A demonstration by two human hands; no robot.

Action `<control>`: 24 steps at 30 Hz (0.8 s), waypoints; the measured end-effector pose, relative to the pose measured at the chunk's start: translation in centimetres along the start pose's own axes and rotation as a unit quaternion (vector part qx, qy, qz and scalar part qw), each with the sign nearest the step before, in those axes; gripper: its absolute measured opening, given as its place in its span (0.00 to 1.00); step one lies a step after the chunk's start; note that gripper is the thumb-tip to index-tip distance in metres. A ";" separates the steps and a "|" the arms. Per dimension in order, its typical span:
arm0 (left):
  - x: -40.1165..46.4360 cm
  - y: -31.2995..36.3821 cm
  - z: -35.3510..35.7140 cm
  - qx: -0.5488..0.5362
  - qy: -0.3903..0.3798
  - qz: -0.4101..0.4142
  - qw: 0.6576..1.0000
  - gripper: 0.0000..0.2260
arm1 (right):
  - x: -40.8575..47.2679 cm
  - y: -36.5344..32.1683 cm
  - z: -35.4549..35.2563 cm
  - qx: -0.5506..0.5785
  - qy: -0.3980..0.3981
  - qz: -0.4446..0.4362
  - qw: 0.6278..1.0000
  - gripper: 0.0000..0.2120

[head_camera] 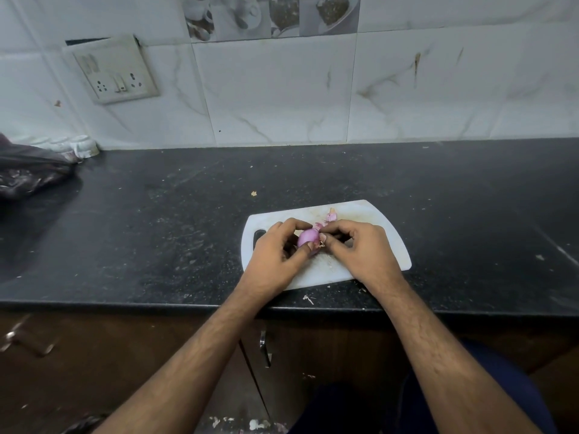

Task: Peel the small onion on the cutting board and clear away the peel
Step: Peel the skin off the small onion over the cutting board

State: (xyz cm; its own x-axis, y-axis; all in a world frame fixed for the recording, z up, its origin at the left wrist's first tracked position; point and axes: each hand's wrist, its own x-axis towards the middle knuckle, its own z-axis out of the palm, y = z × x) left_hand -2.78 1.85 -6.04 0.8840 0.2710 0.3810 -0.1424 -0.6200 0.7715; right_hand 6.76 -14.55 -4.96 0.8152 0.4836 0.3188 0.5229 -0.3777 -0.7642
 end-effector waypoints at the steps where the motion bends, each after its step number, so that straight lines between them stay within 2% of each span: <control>1: 0.0 0.0 0.0 -0.002 0.001 -0.001 1.000 0.09 | 0.0 -0.1 0.0 0.000 0.005 0.000 1.000 0.07; 11: -0.1 -0.1 -0.1 0.008 -0.002 0.000 1.000 0.12 | -0.5 -1.3 0.2 -0.190 0.013 -0.037 0.981 0.04; 16: -0.1 -0.5 -0.1 0.046 0.000 0.031 0.998 0.10 | -0.3 -1.4 0.3 -0.189 0.014 -0.032 0.981 0.04; 20: -0.4 -0.4 -0.2 0.054 -0.016 0.042 0.998 0.13 | 0.2 -0.6 0.2 -0.116 0.061 0.016 0.991 0.04; 24: -0.3 -0.2 -0.3 0.047 -0.021 0.043 0.998 0.14 | 0.3 -0.5 0.5 -0.119 0.070 0.035 0.990 0.04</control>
State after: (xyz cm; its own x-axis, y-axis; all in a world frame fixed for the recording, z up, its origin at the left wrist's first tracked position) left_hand -3.18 2.10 -6.19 0.8879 0.1840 0.4215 -0.1790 -0.7061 0.6852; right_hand 6.62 -13.82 -4.71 0.8688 0.3430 0.3572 0.4952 -0.5900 -0.6377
